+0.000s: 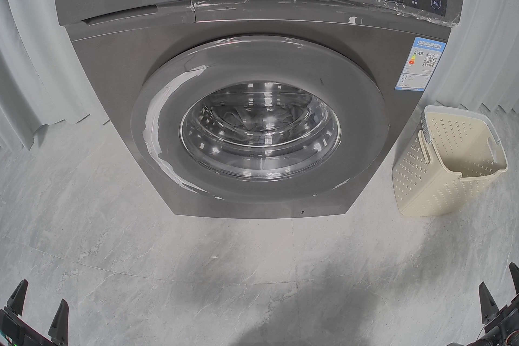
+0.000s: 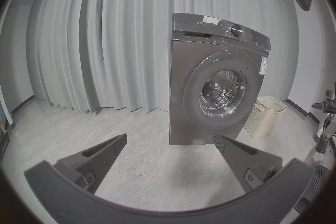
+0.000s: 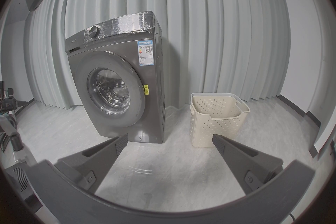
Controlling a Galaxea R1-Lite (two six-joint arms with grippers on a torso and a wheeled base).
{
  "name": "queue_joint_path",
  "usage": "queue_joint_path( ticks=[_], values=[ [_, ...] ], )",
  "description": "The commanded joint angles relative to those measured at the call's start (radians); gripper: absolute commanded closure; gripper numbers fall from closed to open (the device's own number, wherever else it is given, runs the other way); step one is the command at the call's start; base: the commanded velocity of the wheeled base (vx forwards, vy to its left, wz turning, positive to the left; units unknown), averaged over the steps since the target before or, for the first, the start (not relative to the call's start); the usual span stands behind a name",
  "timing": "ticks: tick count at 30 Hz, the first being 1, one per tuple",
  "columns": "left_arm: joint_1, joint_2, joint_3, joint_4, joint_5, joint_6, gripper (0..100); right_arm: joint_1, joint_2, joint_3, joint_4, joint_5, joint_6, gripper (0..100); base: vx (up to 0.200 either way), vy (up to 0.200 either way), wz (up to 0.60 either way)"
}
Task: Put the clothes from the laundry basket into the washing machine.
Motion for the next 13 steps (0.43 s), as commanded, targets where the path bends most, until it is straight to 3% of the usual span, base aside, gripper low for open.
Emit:
queue_joint_path(
  ticks=[1, 5, 13],
  values=[
    [0.0, -0.016, 0.018, -0.001, -0.001, 0.0, 0, -0.002, -0.013, 0.018, 0.001, 0.0, 0.005, 0, 0.0, 0.0, 0.0],
    [0.0, -0.015, 0.018, -0.002, 0.003, -0.008, 0, 0.0, -0.013, 0.018, 0.0, 0.0, 0.002, 0, 0.0, 0.0, 0.0],
    [0.0, -0.015, 0.018, -0.001, 0.002, 0.003, 0, 0.0, -0.013, 0.018, 0.0, 0.0, 0.0, 0, 0.0, 0.0, 0.0]
  ],
)
